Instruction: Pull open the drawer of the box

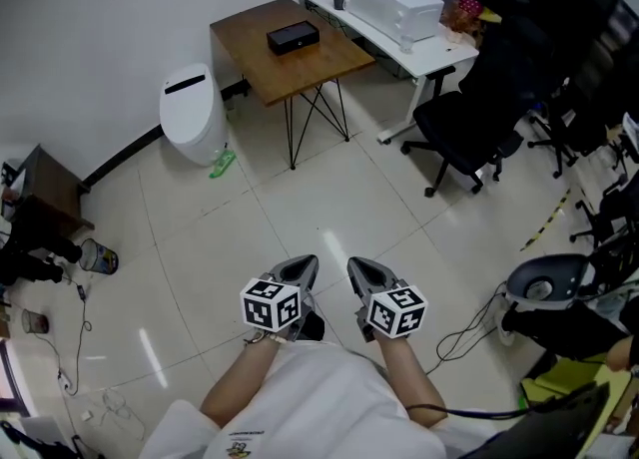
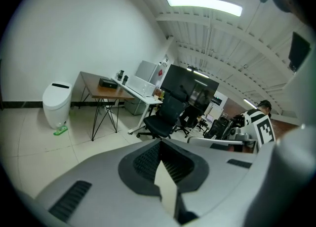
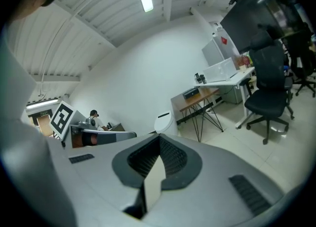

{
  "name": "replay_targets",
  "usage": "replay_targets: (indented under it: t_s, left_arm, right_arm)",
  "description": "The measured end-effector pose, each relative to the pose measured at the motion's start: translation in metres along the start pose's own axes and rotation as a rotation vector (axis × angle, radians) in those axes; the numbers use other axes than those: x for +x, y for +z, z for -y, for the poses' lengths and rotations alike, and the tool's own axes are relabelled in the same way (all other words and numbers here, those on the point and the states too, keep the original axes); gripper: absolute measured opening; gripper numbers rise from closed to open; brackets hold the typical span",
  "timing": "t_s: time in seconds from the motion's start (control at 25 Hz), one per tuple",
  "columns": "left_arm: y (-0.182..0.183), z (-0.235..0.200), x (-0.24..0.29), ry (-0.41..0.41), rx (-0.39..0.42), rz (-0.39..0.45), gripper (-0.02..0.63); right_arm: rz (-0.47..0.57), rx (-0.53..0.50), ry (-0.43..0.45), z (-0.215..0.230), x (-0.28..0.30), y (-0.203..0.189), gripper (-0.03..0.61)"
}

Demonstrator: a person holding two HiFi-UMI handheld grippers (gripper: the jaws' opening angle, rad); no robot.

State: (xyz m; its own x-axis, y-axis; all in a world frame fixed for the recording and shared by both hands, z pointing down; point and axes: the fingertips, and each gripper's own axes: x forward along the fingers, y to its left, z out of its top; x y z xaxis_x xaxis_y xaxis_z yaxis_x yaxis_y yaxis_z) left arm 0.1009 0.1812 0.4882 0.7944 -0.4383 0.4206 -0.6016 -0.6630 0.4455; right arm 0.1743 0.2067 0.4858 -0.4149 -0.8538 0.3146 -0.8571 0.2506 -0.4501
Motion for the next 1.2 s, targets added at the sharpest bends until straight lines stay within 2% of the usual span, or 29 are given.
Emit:
replay_targets:
  t_s: [0.24, 0.56, 0.96, 1.2]
  left_arm:
    - [0.048, -0.031, 0.024, -0.028, -0.019, 0.027, 0.003]
    - [0.083, -0.081, 0.032, -0.016, -0.017, 0.047, 0.003]
    - [0.112, -0.138, 0.038, -0.029, -0.026, 0.034, 0.003]
    - [0.119, -0.163, 0.038, 0.005, 0.023, 0.022, 0.003]
  right_arm:
    - [0.021, 0.016, -0.047, 0.018, 0.036, 0.033, -0.012]
    - [0.029, 0.016, -0.056, 0.019, 0.091, 0.059, -0.012]
    - [0.025, 0.005, -0.084, 0.012, 0.151, 0.074, -0.012]
    - [-0.001, 0.018, -0.091, 0.010, 0.171, 0.070, -0.012]
